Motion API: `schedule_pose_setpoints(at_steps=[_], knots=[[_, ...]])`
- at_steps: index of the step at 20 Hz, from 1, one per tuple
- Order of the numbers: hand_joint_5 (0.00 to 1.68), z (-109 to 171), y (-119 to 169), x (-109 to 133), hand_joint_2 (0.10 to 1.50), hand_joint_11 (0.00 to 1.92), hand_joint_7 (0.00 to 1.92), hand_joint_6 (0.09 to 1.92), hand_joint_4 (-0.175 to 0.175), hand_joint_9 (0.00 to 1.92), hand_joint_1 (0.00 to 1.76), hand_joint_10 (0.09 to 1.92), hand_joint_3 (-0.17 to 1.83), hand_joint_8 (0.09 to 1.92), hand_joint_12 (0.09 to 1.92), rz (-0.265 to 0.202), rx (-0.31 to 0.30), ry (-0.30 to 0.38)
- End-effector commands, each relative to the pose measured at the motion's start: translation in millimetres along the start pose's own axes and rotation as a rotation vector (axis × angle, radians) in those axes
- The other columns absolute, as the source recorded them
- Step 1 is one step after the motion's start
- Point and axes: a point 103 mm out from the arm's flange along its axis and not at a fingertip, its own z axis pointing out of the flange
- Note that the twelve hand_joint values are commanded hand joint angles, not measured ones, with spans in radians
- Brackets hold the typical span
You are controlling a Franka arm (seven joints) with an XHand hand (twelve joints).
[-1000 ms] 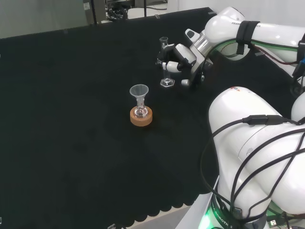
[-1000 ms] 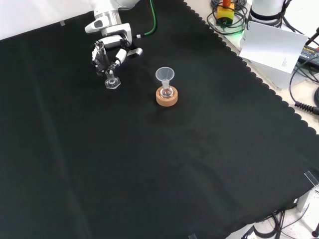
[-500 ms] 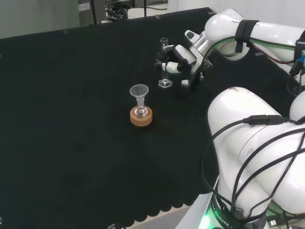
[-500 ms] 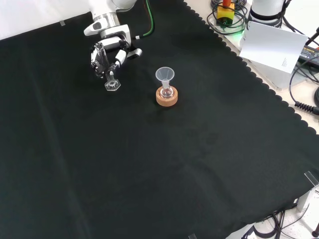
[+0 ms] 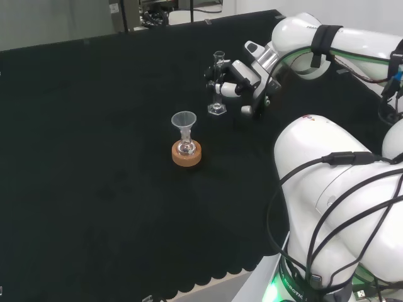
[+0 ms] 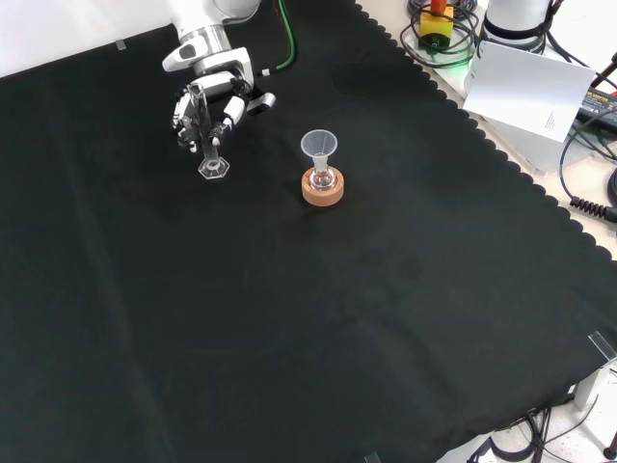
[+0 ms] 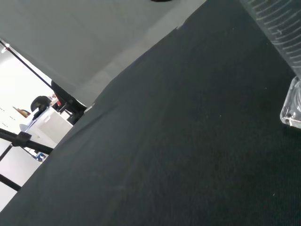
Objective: Put the graduated cylinder back on the table.
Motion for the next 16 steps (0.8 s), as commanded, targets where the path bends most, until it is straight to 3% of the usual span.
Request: schedule_pose_setpoints(at_steps=[1,6,13,16], knots=[[0.65,-6.2,1.7,0.6,1.05,0.77,0.7,0.68,-0.043,1.15,1.0,0.09,-0.17,0.58,1.16,0.013,0.023,-0.006],[0.42,-11.7,1.6,0.0,0.96,0.56,0.53,0.54,-0.059,0.99,0.9,0.09,-0.17,0.62,1.26,0.018,0.039,-0.011],[0.27,-24.4,-1.8,4.4,0.86,0.24,0.11,0.21,-0.065,0.61,0.68,0.09,-0.17,0.69,1.43,0.012,0.052,-0.052],[0.16,-36.5,-4.8,8.7,0.84,0.11,0.01,0.09,-0.063,0.42,0.64,0.09,-0.16,0.49,1.48,0.032,0.057,-0.089]])
